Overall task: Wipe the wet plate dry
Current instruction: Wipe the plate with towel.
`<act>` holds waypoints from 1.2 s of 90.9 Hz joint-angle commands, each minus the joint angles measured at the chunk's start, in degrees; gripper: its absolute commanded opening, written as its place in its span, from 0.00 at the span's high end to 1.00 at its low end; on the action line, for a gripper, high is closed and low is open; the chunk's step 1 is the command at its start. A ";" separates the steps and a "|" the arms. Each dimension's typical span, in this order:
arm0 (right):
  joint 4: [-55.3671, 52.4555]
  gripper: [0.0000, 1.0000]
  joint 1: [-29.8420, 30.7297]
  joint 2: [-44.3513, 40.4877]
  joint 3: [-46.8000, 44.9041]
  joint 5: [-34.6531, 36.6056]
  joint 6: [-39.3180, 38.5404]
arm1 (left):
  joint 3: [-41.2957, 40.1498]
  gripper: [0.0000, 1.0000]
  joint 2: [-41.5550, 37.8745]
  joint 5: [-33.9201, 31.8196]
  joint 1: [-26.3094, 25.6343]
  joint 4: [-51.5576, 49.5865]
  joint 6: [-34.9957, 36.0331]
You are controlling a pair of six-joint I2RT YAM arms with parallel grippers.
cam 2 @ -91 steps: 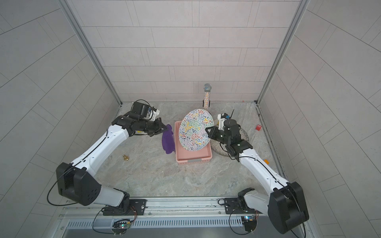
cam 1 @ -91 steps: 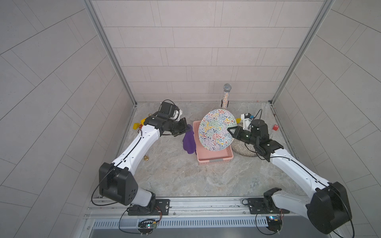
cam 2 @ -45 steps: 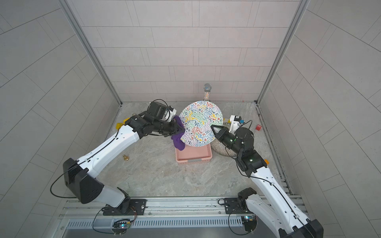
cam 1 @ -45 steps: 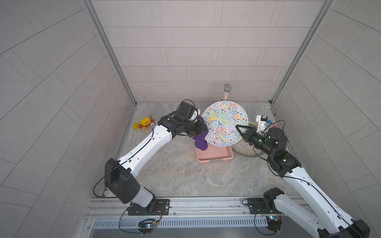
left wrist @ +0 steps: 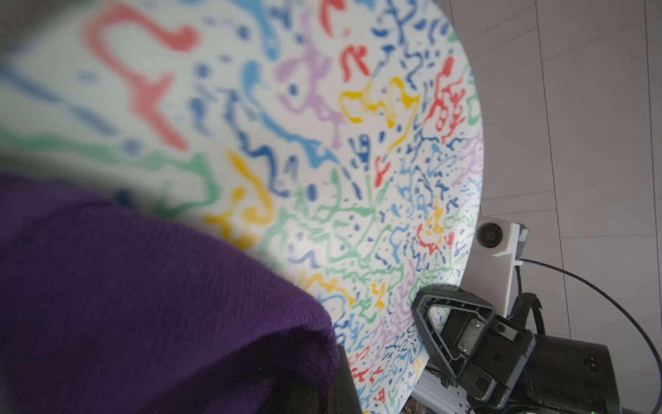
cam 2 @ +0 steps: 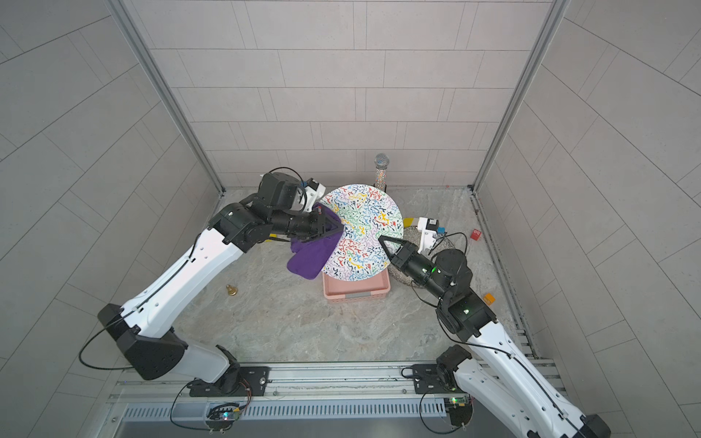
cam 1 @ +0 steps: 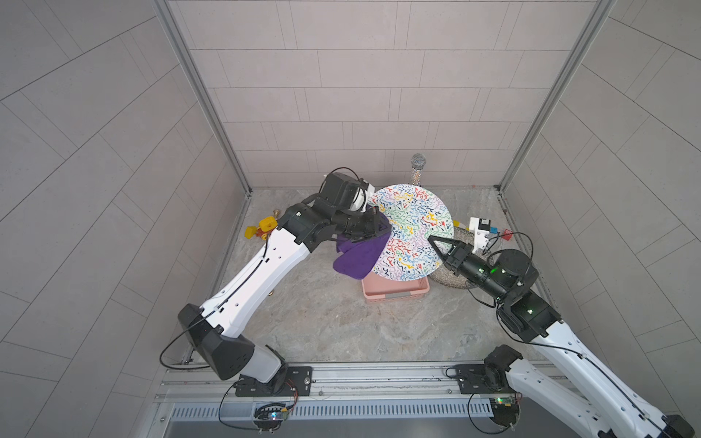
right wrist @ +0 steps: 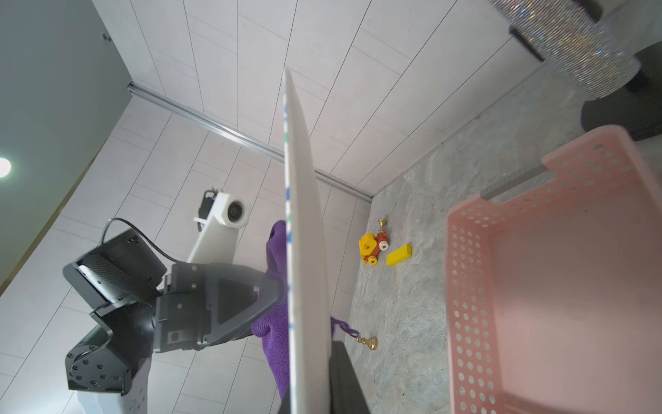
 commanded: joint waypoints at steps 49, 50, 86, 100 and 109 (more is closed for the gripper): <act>3.72 1.00 0.79 2.80 12.44 -4.91 -6.47 | 3.93 1.00 1.27 4.15 6.33 2.43 1.07; 3.72 1.00 1.12 2.53 12.26 -4.67 -6.53 | 5.11 1.00 2.05 4.64 6.20 2.50 1.08; 7.89 1.00 -3.68 4.08 16.56 4.04 -5.77 | 6.52 1.00 6.94 4.04 -6.83 0.04 4.79; 7.38 1.00 -10.75 6.50 20.62 -4.32 -3.82 | -5.62 1.00 -3.51 -2.11 -2.62 4.64 1.19; 3.32 1.00 -9.92 7.10 22.09 -13.23 -6.32 | -4.86 1.00 -5.57 -0.47 4.57 7.14 -3.01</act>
